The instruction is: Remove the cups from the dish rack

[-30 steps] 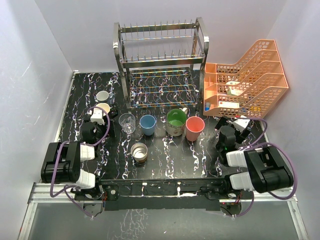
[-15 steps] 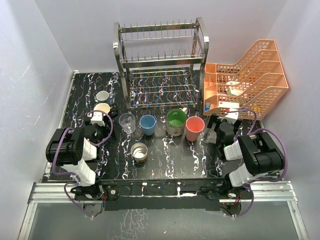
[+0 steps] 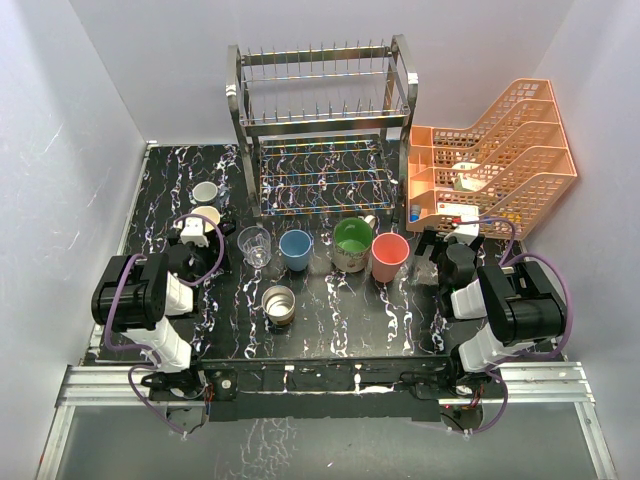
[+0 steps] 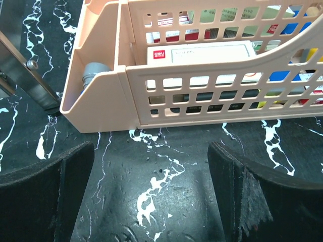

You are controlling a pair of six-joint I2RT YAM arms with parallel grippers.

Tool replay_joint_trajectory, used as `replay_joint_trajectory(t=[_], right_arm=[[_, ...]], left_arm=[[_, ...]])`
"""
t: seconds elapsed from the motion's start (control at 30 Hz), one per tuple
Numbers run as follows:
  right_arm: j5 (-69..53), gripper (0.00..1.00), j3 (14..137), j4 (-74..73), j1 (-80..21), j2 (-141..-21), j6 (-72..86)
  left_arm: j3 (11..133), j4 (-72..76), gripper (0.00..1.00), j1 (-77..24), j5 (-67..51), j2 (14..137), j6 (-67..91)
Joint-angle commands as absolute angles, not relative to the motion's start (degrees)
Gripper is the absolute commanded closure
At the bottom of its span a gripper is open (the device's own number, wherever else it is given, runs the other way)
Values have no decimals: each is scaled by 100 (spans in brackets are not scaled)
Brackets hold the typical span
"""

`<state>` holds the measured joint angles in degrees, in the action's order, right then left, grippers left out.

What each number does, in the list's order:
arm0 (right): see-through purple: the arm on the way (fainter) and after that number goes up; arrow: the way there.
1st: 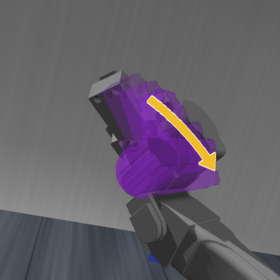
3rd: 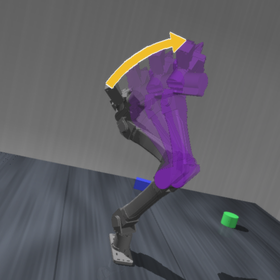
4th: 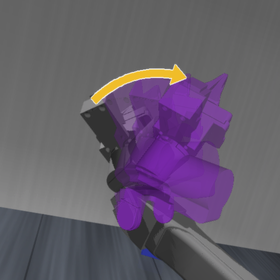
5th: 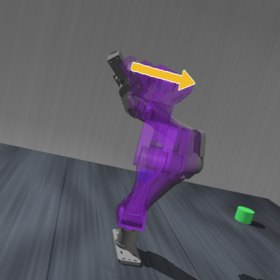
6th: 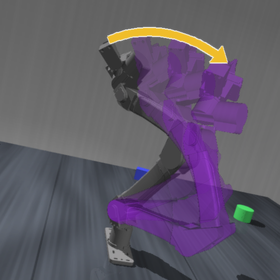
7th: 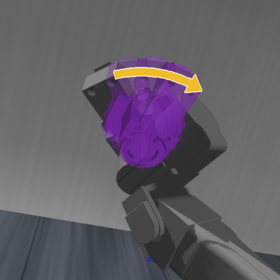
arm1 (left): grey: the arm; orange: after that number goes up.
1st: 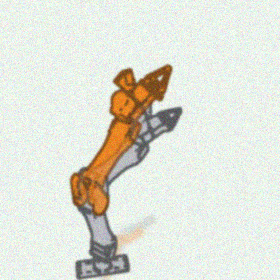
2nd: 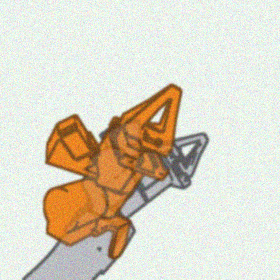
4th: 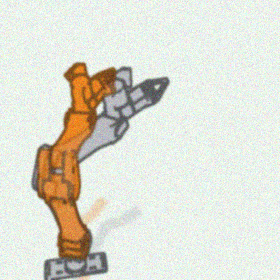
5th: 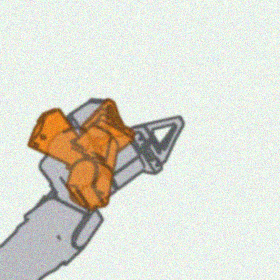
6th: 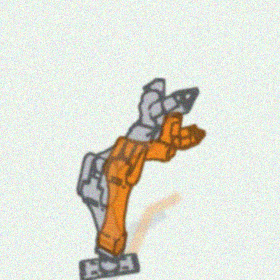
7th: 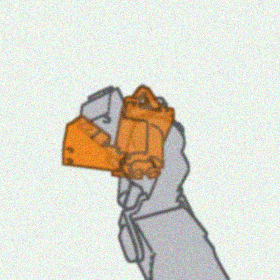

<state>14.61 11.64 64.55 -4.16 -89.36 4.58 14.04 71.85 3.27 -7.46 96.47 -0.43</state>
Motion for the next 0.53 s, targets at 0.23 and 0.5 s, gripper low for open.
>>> replay_joint_trajectory(t=[0.23,0.5], right_arm=[[1389,2,1251,6987,-403,-8974,396],[1389,2,1248,6993,-404,-8981,396]], left_arm=[[1503,7255,3,352,-721,9613,-5],[1485,7261,3,347,-712,9602,-4]])
